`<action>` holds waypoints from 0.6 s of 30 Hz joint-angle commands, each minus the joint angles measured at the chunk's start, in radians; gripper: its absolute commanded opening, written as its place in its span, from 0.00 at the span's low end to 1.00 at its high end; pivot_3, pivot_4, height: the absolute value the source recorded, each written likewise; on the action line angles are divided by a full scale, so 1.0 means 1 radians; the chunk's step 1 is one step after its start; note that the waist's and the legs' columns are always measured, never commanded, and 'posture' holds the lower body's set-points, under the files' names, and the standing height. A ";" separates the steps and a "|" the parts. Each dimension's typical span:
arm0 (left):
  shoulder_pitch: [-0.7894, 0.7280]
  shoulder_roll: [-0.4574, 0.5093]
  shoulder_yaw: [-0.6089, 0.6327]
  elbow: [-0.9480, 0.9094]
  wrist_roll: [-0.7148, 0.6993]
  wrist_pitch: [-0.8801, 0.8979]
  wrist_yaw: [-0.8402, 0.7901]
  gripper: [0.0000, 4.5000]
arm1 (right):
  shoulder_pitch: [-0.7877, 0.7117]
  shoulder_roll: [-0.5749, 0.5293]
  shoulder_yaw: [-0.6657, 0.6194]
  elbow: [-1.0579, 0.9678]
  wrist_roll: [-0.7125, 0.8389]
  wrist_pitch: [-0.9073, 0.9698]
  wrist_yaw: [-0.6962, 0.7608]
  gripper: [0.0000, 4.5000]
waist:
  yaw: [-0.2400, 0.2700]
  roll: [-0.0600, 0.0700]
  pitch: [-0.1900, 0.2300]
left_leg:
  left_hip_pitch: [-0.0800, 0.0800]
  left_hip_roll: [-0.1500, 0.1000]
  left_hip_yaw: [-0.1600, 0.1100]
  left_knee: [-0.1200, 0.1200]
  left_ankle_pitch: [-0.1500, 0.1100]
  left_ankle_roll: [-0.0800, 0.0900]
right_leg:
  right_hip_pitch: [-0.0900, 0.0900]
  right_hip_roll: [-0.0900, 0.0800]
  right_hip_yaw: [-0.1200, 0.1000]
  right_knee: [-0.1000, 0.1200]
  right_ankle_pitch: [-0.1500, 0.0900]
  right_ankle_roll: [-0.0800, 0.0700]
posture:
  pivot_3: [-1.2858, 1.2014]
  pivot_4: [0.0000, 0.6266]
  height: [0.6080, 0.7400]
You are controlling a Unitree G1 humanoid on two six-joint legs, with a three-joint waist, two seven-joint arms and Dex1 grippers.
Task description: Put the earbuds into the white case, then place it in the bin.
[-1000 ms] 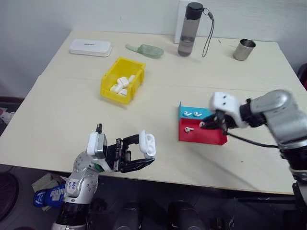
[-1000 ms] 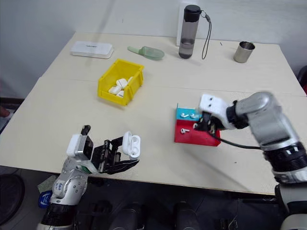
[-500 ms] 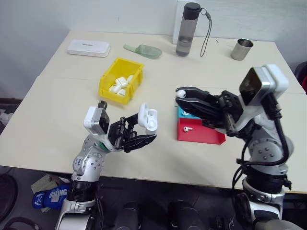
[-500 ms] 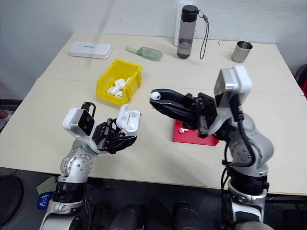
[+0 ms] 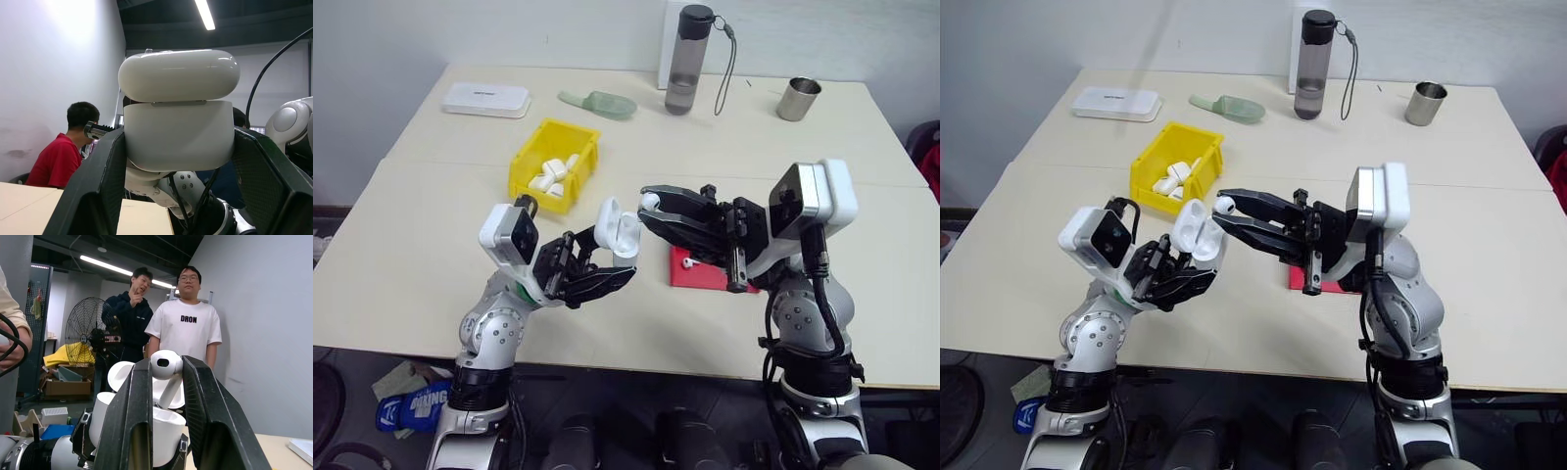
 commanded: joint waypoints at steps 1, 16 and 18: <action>0.005 -0.004 0.000 -0.058 -0.013 0.000 0.002 0.61 | 0.008 0.001 0.025 -0.004 -0.004 -0.042 0.018 0.13 | 0.000 0.000 0.000 | 0.000 0.000 0.000 0.000 0.000 0.000 | 0.000 0.000 0.000 0.000 0.000 0.000 | 0.52 0.24 1.00; 0.016 0.000 -0.020 -0.081 0.007 -0.001 -0.007 0.61 | -0.017 -0.048 0.090 0.065 -0.066 -0.090 0.041 0.13 | 0.000 0.000 0.000 | 0.000 0.000 0.000 0.000 0.000 0.000 | 0.000 0.000 0.000 0.000 0.000 0.000 | 0.52 0.24 1.00; 0.018 0.001 -0.022 -0.083 0.012 -0.003 -0.011 0.61 | -0.027 -0.054 0.097 0.069 -0.069 -0.084 0.038 0.13 | 0.000 0.000 0.000 | 0.000 0.000 0.000 0.000 0.000 0.000 | 0.000 0.000 0.000 0.000 0.000 0.000 | 0.52 0.24 1.00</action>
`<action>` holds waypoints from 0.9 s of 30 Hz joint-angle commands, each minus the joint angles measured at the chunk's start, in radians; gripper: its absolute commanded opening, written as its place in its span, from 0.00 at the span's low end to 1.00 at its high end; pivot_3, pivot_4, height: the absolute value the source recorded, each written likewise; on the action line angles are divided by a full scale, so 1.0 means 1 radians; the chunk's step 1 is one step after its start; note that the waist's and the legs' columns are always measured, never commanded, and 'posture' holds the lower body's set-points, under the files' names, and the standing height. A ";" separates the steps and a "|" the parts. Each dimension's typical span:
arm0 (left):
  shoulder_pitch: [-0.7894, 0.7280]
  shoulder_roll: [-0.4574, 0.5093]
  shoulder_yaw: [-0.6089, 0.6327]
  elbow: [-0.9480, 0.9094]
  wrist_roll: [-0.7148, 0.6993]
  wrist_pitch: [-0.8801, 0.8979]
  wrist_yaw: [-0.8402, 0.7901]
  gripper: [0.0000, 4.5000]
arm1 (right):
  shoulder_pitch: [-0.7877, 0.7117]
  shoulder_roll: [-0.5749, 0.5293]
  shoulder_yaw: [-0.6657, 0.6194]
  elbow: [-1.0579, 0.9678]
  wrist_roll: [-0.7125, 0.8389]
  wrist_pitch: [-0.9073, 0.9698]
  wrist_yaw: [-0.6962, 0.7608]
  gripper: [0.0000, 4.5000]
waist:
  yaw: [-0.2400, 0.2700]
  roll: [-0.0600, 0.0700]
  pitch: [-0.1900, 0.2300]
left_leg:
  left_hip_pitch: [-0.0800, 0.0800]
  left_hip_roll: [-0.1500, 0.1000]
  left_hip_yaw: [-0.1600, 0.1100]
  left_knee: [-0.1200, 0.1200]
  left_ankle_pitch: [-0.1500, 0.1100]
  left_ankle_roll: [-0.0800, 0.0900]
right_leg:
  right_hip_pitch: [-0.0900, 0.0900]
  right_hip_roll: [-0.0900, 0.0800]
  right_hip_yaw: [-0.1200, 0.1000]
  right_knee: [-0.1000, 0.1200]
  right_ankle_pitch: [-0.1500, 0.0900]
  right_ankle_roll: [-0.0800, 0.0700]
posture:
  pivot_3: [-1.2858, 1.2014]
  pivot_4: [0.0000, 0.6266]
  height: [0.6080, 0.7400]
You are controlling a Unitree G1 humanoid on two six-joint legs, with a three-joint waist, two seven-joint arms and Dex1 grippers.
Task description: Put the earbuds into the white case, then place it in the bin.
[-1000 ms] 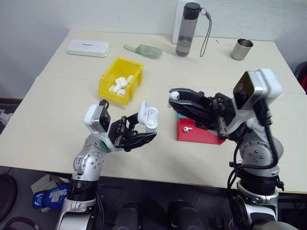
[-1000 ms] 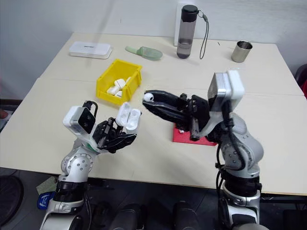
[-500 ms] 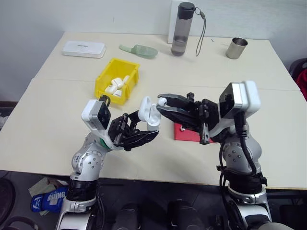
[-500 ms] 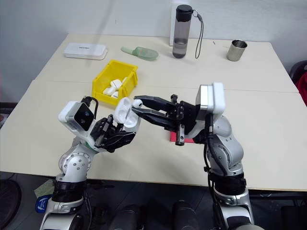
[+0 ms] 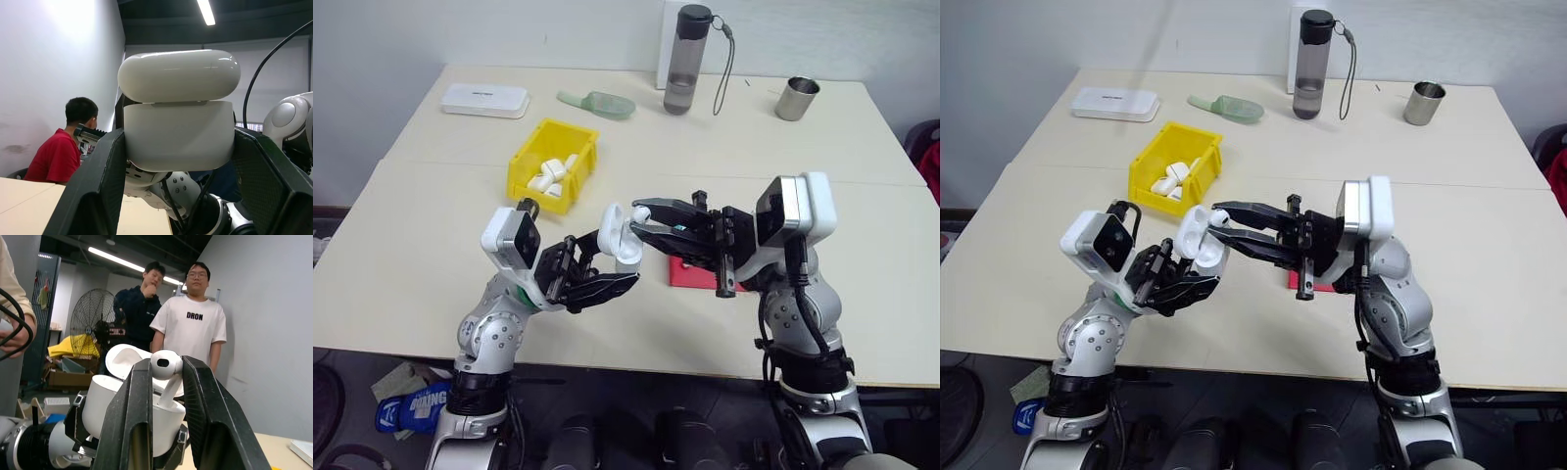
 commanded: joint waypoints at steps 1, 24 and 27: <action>-0.004 -0.007 -0.015 -0.058 -0.004 -0.012 -0.014 0.61 | -0.019 -0.015 0.043 0.008 -0.037 0.012 -0.001 0.13 | 0.000 0.000 0.000 | 0.000 0.000 0.000 0.000 0.000 0.000 | 0.000 0.000 0.000 0.000 0.000 0.000 | 0.52 0.24 1.00; 0.010 -0.021 0.001 -0.042 0.028 -0.044 -0.028 0.61 | -0.036 -0.078 0.033 -0.022 0.031 0.086 0.031 0.13 | 0.001 0.000 0.000 | 0.000 0.000 0.000 0.000 0.000 0.000 | 0.000 0.000 0.000 0.000 0.000 0.000 | 0.52 0.24 1.00; 0.014 -0.020 0.006 -0.040 0.029 -0.045 -0.030 0.61 | -0.033 -0.066 0.013 -0.019 0.049 0.079 0.016 0.13 | 0.001 0.000 0.000 | 0.000 0.000 0.000 0.000 0.000 0.000 | 0.000 0.000 0.000 0.000 0.000 0.000 | 0.52 0.24 1.00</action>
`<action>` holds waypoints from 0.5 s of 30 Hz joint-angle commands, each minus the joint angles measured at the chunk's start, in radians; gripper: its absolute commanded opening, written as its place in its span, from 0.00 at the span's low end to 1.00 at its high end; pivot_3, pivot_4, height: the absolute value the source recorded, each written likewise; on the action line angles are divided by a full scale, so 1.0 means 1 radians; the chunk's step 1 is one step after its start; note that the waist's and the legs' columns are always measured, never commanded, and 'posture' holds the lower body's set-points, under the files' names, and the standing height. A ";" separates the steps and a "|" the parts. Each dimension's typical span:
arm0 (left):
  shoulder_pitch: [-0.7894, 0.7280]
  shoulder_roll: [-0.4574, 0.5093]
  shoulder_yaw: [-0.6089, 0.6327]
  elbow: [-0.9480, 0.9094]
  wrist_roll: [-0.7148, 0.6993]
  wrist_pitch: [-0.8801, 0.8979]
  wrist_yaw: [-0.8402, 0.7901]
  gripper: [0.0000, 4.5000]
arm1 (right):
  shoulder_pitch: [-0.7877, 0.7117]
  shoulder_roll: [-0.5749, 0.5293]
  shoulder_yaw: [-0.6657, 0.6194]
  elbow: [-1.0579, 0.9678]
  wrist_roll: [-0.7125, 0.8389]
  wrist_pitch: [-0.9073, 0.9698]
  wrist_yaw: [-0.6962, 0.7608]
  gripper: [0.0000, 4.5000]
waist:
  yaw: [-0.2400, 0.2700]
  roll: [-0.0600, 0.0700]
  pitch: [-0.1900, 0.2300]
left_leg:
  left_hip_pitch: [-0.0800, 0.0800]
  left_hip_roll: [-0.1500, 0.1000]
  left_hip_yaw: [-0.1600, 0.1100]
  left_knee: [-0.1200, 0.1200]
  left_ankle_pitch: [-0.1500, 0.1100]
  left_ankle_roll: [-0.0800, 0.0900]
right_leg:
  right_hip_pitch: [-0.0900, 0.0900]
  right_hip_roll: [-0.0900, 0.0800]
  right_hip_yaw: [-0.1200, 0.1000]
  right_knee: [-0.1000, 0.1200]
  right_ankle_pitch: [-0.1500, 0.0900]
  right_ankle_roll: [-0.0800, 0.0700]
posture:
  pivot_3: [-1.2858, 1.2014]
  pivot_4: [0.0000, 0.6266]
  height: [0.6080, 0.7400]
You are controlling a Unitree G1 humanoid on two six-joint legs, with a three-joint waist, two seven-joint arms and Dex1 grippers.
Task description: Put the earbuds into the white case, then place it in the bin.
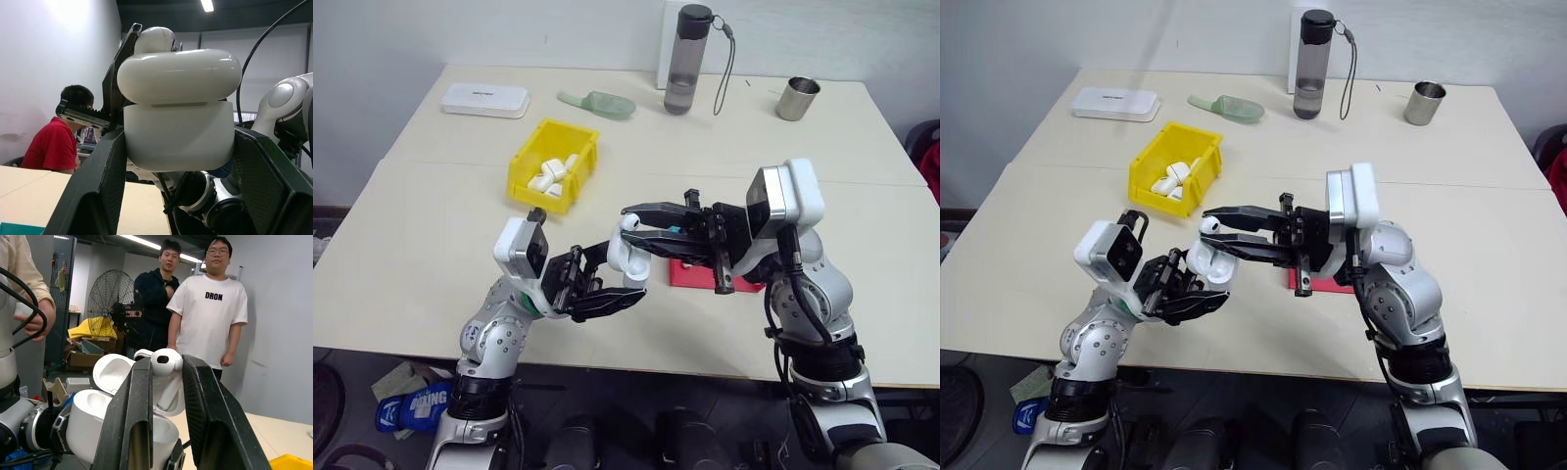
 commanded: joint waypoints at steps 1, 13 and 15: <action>-0.005 -0.010 0.025 -0.040 -0.026 -0.034 -0.003 0.61 | 0.017 0.003 -0.011 -0.011 0.018 -0.007 0.003 0.13 | 0.000 0.000 0.000 | 0.000 0.000 0.000 0.000 0.000 0.000 | 0.000 0.000 0.000 0.000 0.000 0.000 | 0.52 0.24 1.00; -0.001 -0.016 0.023 -0.037 -0.027 -0.048 -0.003 0.61 | 0.091 0.002 -0.048 -0.039 0.090 -0.007 -0.006 0.13 | 0.000 0.000 0.000 | 0.000 0.000 0.000 0.000 0.000 0.000 | 0.000 0.000 0.000 0.000 0.000 0.000 | 0.52 0.24 1.00; -0.004 -0.017 0.022 -0.034 -0.027 -0.048 -0.005 0.61 | 0.101 -0.003 -0.039 -0.040 0.084 -0.010 0.004 0.13 | 0.000 0.000 0.000 | 0.000 0.000 0.000 0.000 0.000 0.000 | 0.000 0.000 0.000 0.000 0.000 0.000 | 0.52 0.24 1.00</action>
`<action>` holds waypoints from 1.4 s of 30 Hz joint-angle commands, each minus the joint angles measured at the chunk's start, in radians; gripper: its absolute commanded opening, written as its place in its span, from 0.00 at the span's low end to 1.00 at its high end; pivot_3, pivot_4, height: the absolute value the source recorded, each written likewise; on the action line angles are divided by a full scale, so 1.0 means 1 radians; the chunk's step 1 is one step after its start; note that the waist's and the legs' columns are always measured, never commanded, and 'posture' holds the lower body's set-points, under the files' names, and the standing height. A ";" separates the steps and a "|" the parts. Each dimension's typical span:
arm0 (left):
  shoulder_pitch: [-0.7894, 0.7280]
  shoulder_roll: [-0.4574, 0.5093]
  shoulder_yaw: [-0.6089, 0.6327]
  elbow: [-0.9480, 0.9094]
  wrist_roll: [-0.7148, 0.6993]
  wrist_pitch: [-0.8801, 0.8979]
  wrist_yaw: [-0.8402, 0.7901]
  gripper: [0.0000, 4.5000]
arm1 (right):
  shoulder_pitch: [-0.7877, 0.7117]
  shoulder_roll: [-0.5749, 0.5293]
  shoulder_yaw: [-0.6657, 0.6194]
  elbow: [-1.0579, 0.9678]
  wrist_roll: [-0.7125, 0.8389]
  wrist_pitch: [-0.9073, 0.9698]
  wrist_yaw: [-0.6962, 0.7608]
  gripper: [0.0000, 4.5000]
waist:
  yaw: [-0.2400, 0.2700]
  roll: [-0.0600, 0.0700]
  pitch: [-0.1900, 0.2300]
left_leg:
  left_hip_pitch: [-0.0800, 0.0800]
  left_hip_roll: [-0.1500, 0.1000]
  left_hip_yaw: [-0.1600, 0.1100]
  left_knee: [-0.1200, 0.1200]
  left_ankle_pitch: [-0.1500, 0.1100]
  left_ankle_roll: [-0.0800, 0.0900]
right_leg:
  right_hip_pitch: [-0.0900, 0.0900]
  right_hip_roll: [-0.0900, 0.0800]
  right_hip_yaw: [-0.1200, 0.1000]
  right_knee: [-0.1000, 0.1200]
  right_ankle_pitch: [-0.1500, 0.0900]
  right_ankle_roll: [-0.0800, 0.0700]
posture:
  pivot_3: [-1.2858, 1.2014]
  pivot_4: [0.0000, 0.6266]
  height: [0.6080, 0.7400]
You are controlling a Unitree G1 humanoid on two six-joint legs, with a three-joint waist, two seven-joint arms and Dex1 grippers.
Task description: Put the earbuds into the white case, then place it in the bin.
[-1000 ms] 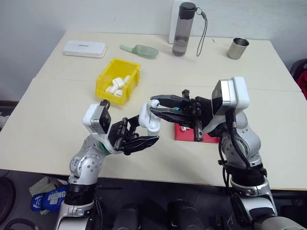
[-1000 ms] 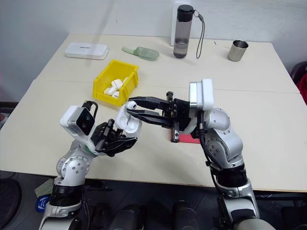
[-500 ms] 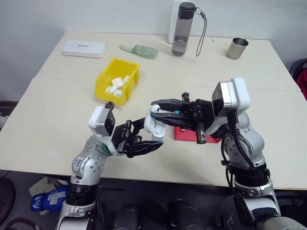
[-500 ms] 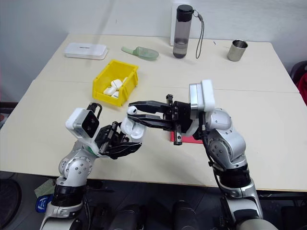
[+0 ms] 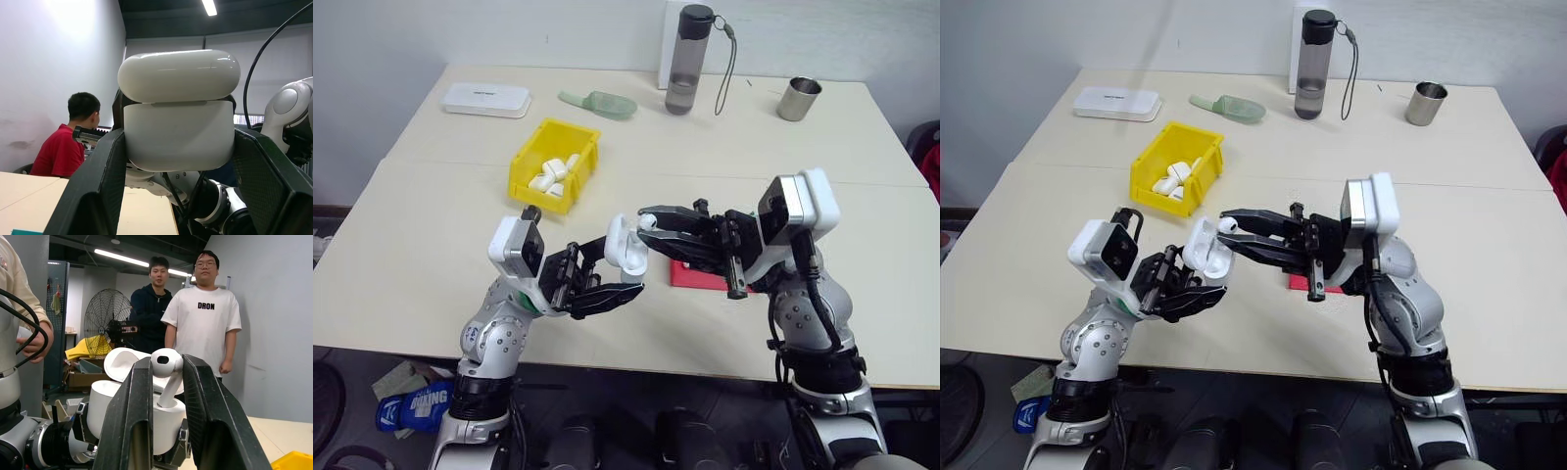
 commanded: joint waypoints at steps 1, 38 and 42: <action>-0.005 -0.010 0.012 -0.033 -0.024 -0.021 -0.007 0.61 | 0.023 -0.015 -0.006 -0.029 0.005 -0.004 0.017 0.13 | 0.000 0.000 0.000 | 0.000 0.000 0.000 0.000 0.000 0.000 | 0.000 0.000 0.000 0.000 0.000 0.000 | 0.52 0.24 1.00; -0.022 -0.010 -0.008 -0.022 0.010 -0.037 -0.032 0.61 | -0.033 -0.043 0.088 0.012 -0.092 0.026 0.016 0.13 | 0.000 0.000 0.000 | 0.000 0.000 0.000 0.000 0.000 0.000 | 0.000 0.000 0.000 0.000 0.000 0.000 | 0.52 0.24 1.00; -0.026 -0.013 -0.008 -0.017 0.016 -0.046 -0.032 0.61 | -0.027 -0.053 0.092 0.005 -0.095 0.030 0.025 0.19 | 0.000 0.000 0.000 | 0.000 0.000 0.000 0.000 0.000 0.000 | 0.000 0.000 0.000 0.000 0.000 0.000 | 0.52 0.24 1.00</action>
